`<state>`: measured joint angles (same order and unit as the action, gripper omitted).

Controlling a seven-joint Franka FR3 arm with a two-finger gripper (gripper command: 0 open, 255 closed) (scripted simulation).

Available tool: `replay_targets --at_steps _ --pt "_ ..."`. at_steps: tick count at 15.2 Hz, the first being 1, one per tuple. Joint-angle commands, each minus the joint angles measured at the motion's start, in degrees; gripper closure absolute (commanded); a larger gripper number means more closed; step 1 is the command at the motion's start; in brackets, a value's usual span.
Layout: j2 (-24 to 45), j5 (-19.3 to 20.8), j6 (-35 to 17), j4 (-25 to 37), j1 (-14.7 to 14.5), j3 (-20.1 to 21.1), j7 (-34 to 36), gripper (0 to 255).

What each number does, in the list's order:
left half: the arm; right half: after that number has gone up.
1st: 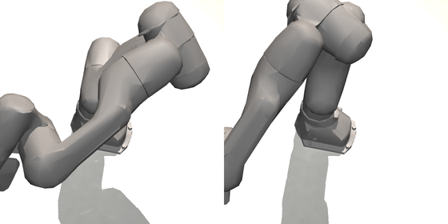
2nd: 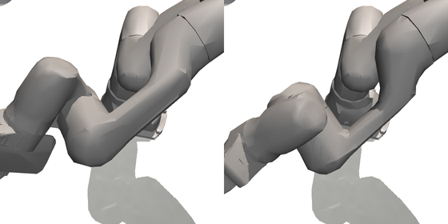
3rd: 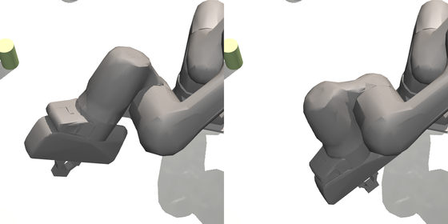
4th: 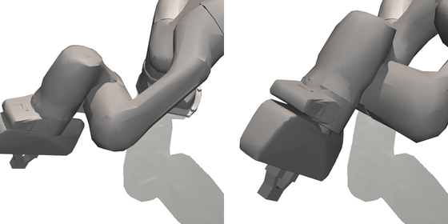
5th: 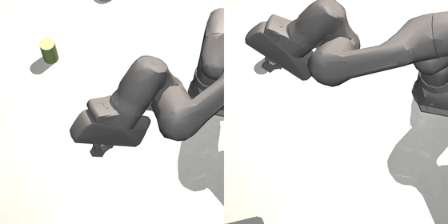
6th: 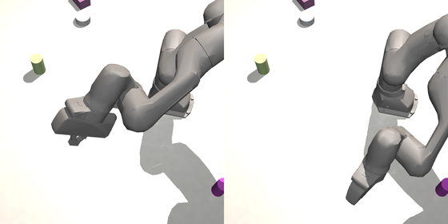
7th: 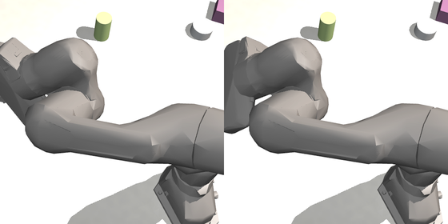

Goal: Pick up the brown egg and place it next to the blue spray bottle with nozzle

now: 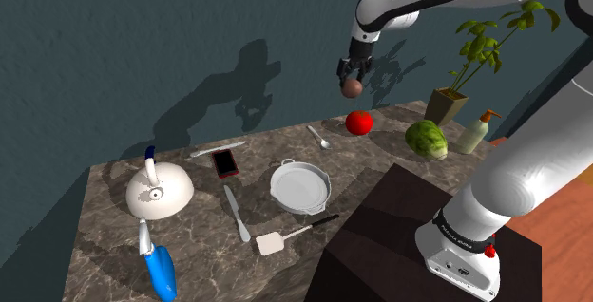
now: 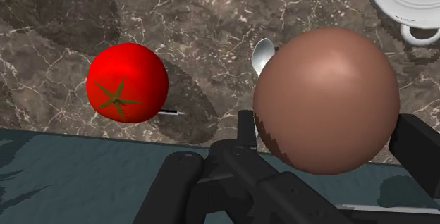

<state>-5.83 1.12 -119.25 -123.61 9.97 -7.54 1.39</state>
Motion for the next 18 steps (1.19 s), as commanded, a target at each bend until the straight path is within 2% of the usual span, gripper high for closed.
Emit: replay_targets --at_steps 1,10,18 --pt "-1.1 0.1 0.7 -0.4 -0.6 0.8 1.5 255" --pt "-5.7 -0.7 0.5 -5.4 -6.2 8.3 14.1 255" --pt "-6.0 -2.0 0.7 -5.5 -11.1 15.5 25.5 255"
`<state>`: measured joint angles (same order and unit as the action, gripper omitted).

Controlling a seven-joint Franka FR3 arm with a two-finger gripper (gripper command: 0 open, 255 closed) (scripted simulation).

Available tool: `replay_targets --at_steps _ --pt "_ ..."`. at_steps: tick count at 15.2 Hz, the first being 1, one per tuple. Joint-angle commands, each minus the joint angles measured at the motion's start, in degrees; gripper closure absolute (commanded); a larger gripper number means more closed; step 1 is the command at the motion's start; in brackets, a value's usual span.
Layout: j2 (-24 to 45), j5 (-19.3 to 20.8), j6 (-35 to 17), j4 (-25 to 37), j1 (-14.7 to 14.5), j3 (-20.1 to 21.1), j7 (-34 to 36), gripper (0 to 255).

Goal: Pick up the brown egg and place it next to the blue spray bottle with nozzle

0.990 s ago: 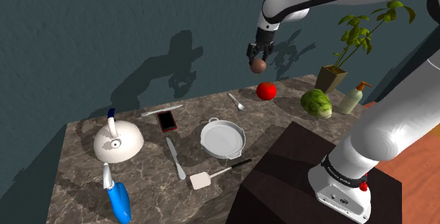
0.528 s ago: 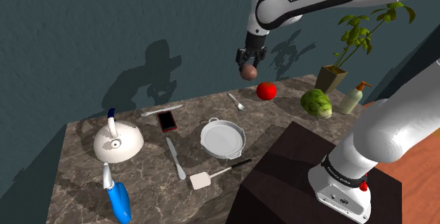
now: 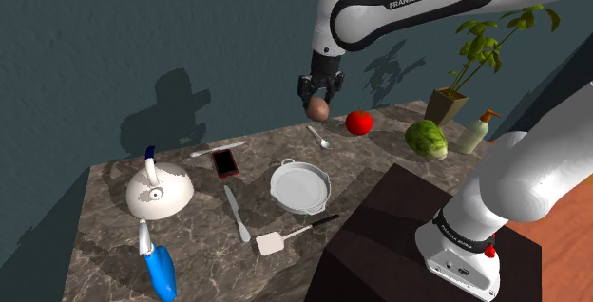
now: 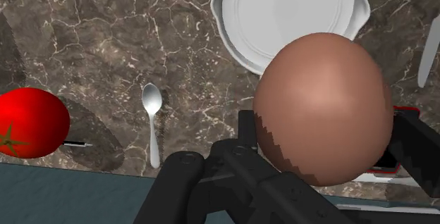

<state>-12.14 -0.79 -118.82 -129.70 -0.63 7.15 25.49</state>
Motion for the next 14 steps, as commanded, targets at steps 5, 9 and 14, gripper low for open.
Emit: replay_targets --at_steps 5,9,14 --pt "2.2 -0.5 0.5 2.7 -3.5 5.2 8.6 255" --pt "4.7 -0.3 0.9 5.5 -5.9 8.7 14.6 255" --pt "9.1 1.0 1.6 10.5 -8.8 12.7 22.2 255"
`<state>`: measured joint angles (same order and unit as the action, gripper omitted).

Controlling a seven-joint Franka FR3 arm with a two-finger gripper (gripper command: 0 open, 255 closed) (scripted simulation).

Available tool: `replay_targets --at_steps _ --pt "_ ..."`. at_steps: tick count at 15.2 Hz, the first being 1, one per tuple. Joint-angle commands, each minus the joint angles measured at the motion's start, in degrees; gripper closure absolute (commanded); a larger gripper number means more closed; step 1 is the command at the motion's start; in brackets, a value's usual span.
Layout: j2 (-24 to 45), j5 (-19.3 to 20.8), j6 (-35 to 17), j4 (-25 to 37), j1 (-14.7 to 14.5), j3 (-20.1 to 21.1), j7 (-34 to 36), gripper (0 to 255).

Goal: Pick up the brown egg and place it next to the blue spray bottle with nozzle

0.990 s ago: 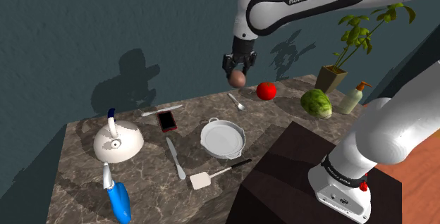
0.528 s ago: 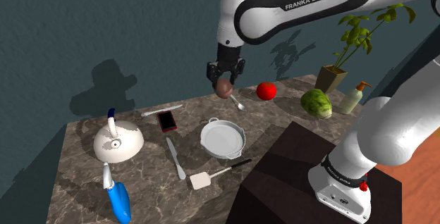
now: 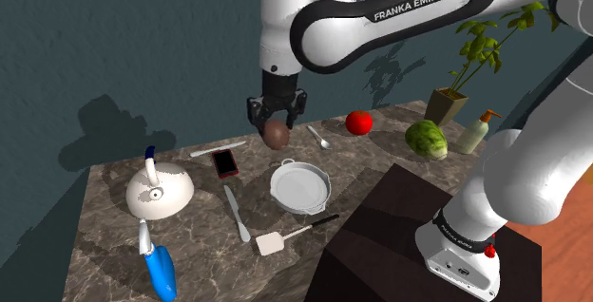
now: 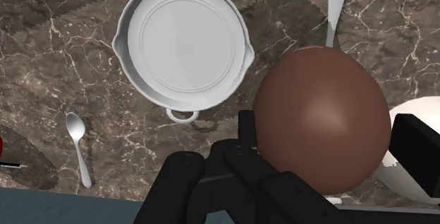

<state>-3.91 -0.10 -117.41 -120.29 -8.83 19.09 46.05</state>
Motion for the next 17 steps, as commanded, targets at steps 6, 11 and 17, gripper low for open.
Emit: replay_targets --at_steps 6,11,17 --pt "8.1 3.4 2.0 9.3 -4.6 4.8 10.9 255" --pt "15.6 7.1 4.5 18.3 -8.9 7.1 18.4 255" --pt "20.3 9.5 4.2 21.9 -11.6 7.6 22.2 255"
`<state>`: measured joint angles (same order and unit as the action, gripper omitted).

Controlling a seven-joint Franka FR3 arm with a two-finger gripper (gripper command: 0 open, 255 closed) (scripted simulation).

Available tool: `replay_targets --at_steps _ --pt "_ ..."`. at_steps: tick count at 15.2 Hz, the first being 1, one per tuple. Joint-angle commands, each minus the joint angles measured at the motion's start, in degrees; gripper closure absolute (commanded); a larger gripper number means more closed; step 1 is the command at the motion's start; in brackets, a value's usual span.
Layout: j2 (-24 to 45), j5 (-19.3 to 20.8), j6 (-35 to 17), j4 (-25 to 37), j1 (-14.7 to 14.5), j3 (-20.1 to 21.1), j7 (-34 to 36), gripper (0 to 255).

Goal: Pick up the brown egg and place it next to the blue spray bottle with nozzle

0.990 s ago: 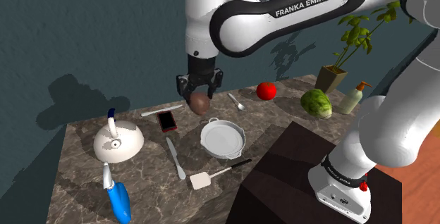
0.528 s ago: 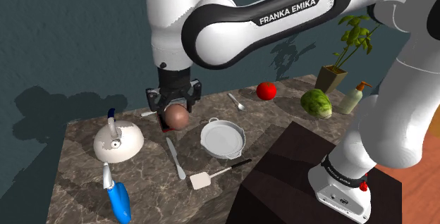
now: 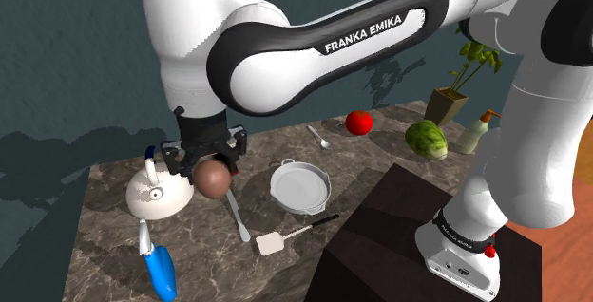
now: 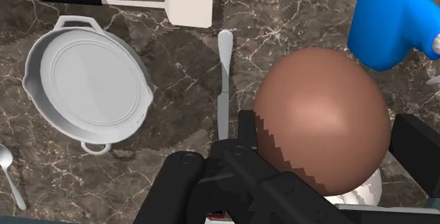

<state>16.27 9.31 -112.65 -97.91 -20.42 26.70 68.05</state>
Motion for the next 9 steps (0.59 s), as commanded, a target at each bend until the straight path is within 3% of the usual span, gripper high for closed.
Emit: replay_targets --at_steps 1,9 --pt "0.4 0.3 -1.3 -0.9 0.0 -0.1 0.3 255" --pt "2.5 1.6 -6.7 -4.5 -0.3 -0.6 1.2 255"
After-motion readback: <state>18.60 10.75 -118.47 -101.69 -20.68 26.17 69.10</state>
